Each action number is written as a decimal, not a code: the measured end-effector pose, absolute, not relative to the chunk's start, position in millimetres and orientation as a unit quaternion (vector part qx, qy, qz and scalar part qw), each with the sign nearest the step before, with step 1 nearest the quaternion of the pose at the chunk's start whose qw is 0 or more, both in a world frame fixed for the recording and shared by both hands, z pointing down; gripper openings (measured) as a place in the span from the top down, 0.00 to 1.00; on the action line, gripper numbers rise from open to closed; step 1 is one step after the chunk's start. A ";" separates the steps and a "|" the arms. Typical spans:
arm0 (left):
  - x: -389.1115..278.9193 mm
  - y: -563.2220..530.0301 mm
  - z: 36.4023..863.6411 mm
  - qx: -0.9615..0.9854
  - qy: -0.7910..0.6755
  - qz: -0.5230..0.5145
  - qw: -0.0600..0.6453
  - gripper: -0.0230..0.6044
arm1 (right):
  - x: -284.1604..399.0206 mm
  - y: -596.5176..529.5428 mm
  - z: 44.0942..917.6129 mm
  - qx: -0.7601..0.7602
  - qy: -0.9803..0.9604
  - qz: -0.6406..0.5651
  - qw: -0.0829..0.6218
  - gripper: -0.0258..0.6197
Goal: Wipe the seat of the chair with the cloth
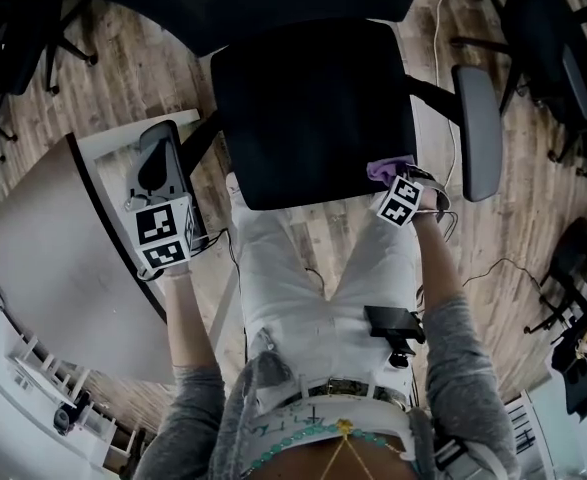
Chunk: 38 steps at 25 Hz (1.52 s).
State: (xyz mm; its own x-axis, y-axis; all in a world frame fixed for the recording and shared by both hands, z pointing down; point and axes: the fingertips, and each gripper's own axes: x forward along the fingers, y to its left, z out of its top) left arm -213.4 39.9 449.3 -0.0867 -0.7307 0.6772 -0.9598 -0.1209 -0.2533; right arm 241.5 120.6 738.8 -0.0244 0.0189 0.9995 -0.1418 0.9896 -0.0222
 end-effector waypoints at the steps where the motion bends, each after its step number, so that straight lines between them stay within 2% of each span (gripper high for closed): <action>1: -213.5 40.3 449.9 0.656 -0.644 0.360 0.159 0.96 | 241.4 120.6 739.3 0.042 -0.711 0.064 0.699 0.89; 11: -214.1 41.1 452.1 0.656 -0.643 0.364 0.156 0.96 | 237.2 122.1 728.7 0.022 -0.686 0.122 0.717 0.89; 25: -214.7 39.8 454.0 0.657 -0.642 0.363 0.160 0.96 | 180.9 86.6 682.6 0.085 -0.732 0.132 0.663 0.89; 38: -213.5 38.8 453.5 0.660 -0.638 0.361 0.165 0.96 | 117.4 73.7 623.7 0.084 -0.769 0.137 0.619 0.89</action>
